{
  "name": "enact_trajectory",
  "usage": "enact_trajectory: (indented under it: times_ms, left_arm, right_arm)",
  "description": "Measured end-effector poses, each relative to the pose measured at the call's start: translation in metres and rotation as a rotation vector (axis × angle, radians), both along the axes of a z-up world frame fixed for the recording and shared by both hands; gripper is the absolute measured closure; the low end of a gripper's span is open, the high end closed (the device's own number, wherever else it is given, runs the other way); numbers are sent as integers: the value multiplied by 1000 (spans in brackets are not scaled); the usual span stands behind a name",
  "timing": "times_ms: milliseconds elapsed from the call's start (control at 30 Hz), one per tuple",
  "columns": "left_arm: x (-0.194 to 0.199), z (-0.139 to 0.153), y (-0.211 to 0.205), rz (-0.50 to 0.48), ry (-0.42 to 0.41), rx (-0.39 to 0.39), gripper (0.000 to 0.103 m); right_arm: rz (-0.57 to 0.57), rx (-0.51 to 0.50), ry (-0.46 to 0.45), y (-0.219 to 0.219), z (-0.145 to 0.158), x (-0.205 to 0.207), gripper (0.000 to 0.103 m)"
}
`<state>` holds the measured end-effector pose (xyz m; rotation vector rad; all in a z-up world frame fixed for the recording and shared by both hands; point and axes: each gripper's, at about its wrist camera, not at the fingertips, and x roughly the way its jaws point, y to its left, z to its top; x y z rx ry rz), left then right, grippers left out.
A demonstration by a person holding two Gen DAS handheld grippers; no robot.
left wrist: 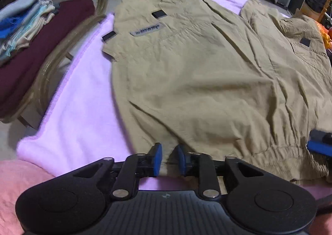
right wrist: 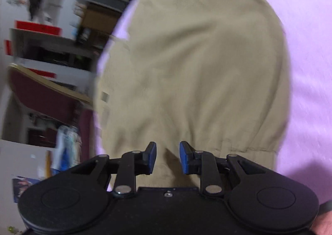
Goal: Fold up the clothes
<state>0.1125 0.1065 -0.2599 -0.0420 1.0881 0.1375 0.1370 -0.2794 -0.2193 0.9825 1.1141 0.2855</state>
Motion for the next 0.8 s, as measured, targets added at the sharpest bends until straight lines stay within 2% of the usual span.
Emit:
enact_trajectory:
  times_ms: [33, 67, 133, 167, 233, 267, 300, 367, 433, 500, 567, 633, 667, 733, 767, 800]
  left_arm:
    - [-2, 0, 1, 2, 8, 13, 78]
    - [-4, 1, 3, 4, 12, 25, 78]
    - [-7, 5, 7, 22, -5, 21, 82]
    - [-8, 8, 9, 35, -17, 13, 90]
    - [-13, 21, 15, 38, -83, -42, 93]
    - [-17, 29, 15, 28, -126, -75, 92]
    - [-20, 35, 10, -2, -157, -96, 92]
    - [-20, 37, -6, -85, -178, -113, 87]
    - [-17, 29, -25, -175, -146, -108, 86]
    - [-13, 15, -39, -229, -83, -66, 82]
    - [-10, 7, -41, -229, -44, -32, 78]
    - [-9, 11, -33, -200, -30, -62, 78]
    - [-8, 15, -27, -179, -30, -86, 83]
    - [-7, 27, -16, -133, -58, -126, 90]
    - [-8, 38, -12, -120, -93, -139, 90]
    - [-8, 48, -8, -111, -129, -155, 90]
  right_arm:
    - [-12, 0, 28, -4, -5, 0, 99]
    - [-54, -5, 39, -15, -5, -4, 103]
    - [-138, -15, 61, -38, -5, -11, 103]
    - [-175, -40, 56, -49, 0, -15, 102]
    - [-238, -107, 46, -66, 10, -23, 99]
    - [-241, -111, 24, -67, 17, -28, 91]
    - [-244, -116, 2, -69, 23, -34, 86]
    - [-208, -103, -34, -61, 28, -37, 83]
    - [-150, -76, -64, -47, 29, -36, 83]
    - [-74, -53, -71, -31, 26, -31, 83]
    - [-52, -94, -17, -28, 20, -29, 87]
    - [-53, -125, 30, -30, 15, -28, 103]
    - [-73, -135, 35, -34, 18, -28, 101]
    - [-82, -238, -37, -37, 44, -25, 96]
    - [-86, -289, -73, -38, 57, -23, 96]
    - [-82, -276, -130, -38, 75, -20, 96]
